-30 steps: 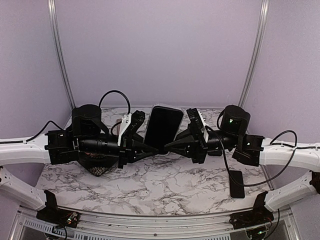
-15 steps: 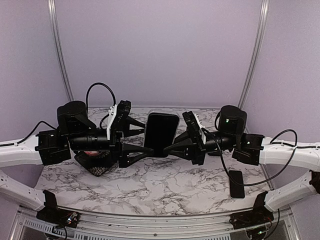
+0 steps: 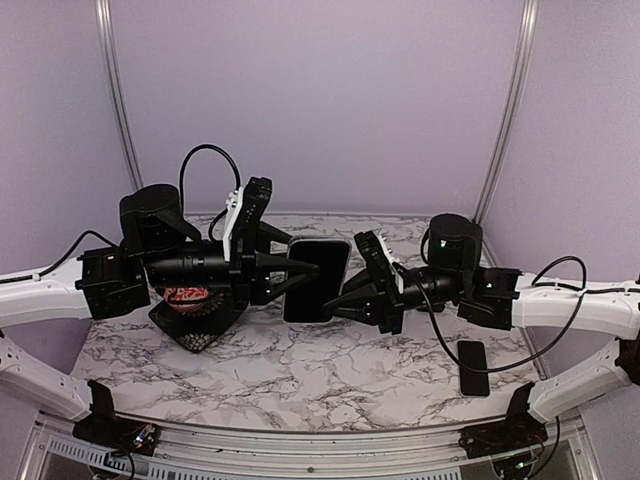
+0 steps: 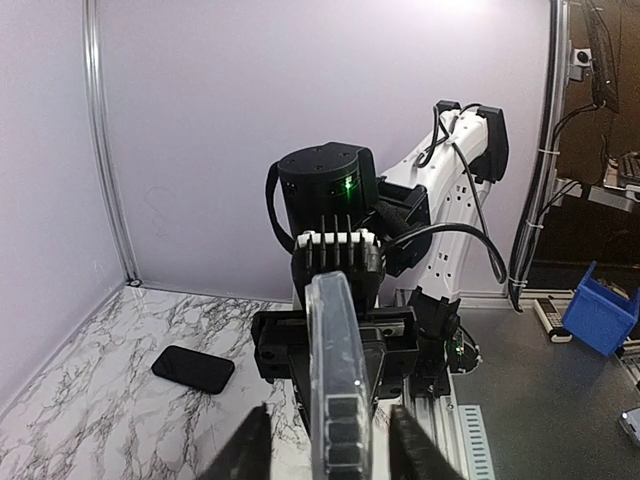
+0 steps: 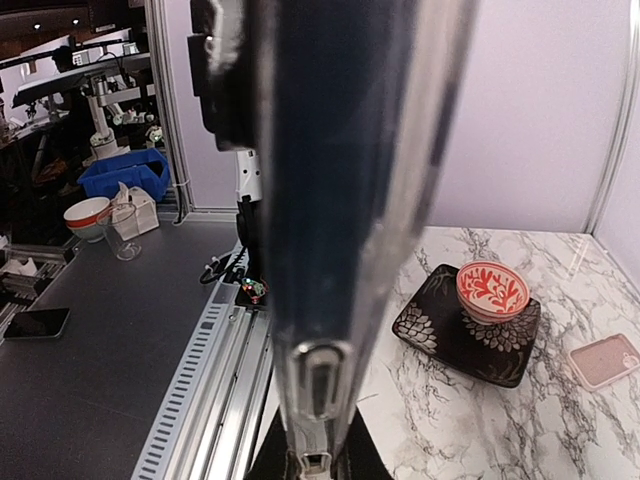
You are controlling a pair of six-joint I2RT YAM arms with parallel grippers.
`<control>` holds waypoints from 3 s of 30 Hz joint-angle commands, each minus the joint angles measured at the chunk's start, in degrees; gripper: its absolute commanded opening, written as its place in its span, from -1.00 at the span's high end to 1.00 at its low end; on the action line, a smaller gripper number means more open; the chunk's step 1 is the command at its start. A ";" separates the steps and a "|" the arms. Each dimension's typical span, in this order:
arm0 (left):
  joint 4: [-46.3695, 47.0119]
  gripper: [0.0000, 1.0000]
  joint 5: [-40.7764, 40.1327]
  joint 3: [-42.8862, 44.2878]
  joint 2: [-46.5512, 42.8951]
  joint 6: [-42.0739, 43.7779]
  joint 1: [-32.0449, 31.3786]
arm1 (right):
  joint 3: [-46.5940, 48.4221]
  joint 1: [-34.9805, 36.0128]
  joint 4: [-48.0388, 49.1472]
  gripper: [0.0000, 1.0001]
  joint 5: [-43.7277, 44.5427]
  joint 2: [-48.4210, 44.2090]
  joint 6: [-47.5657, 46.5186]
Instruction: Put the phone into the phone case
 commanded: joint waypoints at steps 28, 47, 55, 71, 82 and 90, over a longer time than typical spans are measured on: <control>2.15 1.00 0.74 3.06 0.98 2.33 -1.56 | 6.87 0.60 -4.59 -0.97 6.36 -7.35 -3.19; 2.15 1.00 1.09 3.52 1.54 3.62 -2.47 | 10.97 1.88 -4.86 -0.23 3.45 -4.14 -1.31; 2.15 1.00 0.99 2.57 0.71 4.01 -2.56 | 10.74 1.82 -6.37 0.21 2.12 -4.40 -2.55; 2.15 1.00 0.86 1.93 -0.06 4.56 -2.61 | 8.62 0.88 -8.11 1.00 1.51 -8.27 -2.98; 2.15 1.00 0.65 2.09 -0.16 4.46 -2.80 | 7.09 0.89 -7.33 1.00 3.27 -8.96 -2.12; 4.48 1.00 -4.22 2.65 -2.10 0.73 -2.82 | 1.03 1.16 0.78 0.00 4.79 -6.09 4.63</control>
